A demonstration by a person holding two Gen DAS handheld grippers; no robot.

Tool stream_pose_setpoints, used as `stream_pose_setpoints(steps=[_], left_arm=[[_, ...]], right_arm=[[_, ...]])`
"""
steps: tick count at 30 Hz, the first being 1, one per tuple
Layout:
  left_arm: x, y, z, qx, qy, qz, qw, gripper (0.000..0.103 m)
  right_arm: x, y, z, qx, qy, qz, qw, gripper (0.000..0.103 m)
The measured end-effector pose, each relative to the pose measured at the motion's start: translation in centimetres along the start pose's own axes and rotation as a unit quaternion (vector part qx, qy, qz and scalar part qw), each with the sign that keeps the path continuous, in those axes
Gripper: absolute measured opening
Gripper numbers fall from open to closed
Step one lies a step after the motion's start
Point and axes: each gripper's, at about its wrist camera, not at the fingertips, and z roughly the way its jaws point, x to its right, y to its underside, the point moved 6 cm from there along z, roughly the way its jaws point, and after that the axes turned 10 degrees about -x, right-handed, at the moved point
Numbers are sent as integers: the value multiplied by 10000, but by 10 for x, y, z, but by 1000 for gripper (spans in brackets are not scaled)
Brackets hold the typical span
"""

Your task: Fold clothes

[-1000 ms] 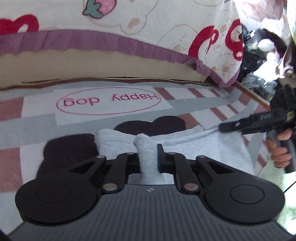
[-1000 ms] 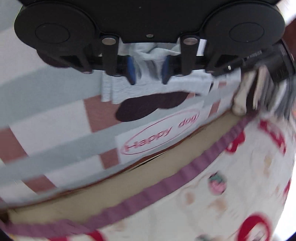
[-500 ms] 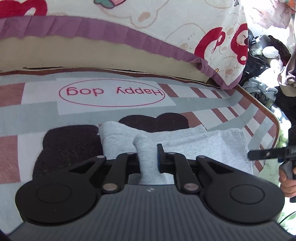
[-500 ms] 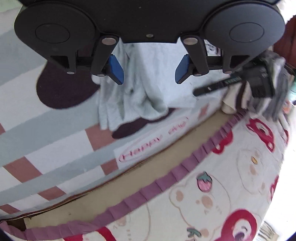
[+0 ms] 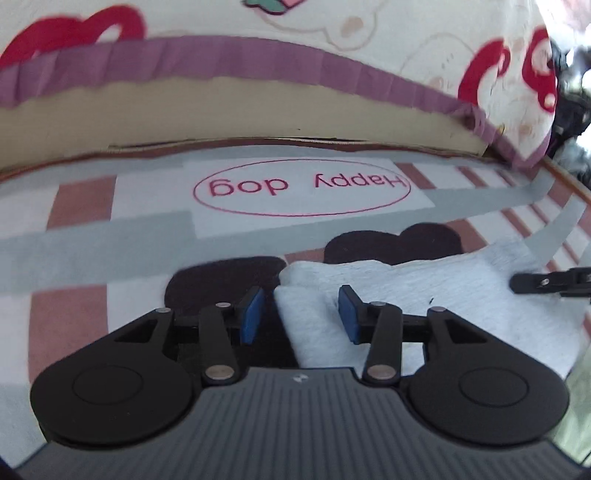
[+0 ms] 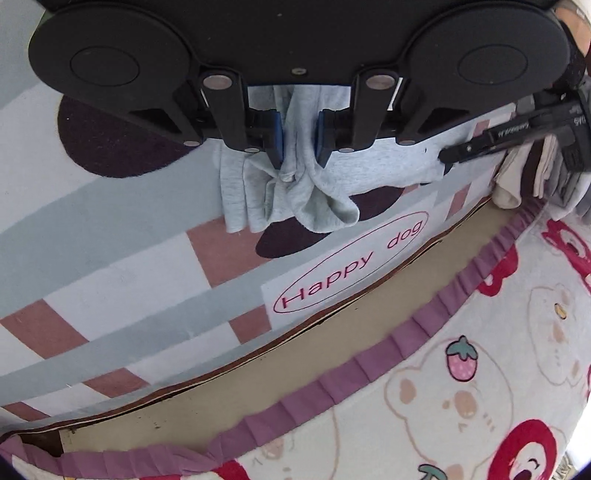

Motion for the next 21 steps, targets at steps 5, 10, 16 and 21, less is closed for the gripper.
stream_pose_setpoints(steps=[5, 10, 16, 21], left_arm=[[1, -1, -30, 154, 728, -191, 9970, 42], [28, 16, -14, -268, 445, 479, 9975, 48], [51, 19, -18, 127, 68, 1377, 9904, 7], [27, 15, -24, 135, 37, 696, 9975, 17]], right_arm=[[-2, 2, -4, 171, 104, 33, 9998, 19], [-15, 7, -24, 779, 535, -97, 9955, 18], [-3, -18, -33, 933, 732, 109, 9929, 9], [8, -22, -47, 880, -163, 814, 9927, 45]])
